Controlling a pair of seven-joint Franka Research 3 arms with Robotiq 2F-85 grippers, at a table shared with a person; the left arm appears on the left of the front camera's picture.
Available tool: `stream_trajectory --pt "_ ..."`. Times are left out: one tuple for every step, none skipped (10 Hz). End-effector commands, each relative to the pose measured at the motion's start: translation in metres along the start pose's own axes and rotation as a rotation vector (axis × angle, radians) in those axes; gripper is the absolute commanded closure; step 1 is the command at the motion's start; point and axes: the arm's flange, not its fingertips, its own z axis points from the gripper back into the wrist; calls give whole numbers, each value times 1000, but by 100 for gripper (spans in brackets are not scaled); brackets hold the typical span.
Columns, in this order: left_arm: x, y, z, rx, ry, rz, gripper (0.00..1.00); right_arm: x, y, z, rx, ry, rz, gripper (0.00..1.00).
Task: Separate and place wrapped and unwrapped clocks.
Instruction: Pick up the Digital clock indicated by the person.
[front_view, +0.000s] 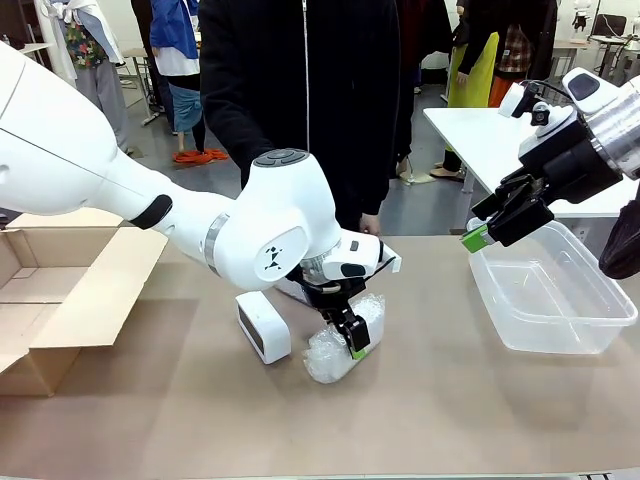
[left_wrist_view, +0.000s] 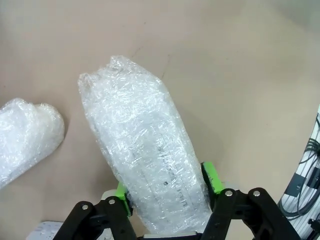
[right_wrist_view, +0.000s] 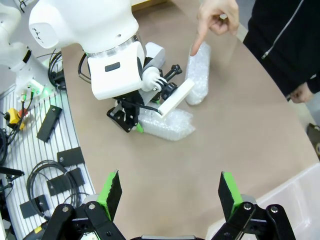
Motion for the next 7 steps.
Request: stream_trajectory --pt "5 -2 5 6 13 27 80 0 0 -2 22 -17 -4 0" --pt "5 -1 11 9 2 22 80 0 0 -2 22 -17 -4 0" --pt "5 -1 27 -2 -31 19 80 0 0 -2 22 -17 -4 0" --pt "4 -1 48 2 -48 21 80 0 0 -2 22 -17 -4 0" --pt "1 -2 75 -9 -50 24 80 0 0 -2 22 -17 -4 0" --pt "0 -5 99 -10 -50 15 80 0 0 -2 22 -17 -4 0" --pt "-1 -8 126 -6 -52 7 80 0 0 -2 22 -17 -4 0"
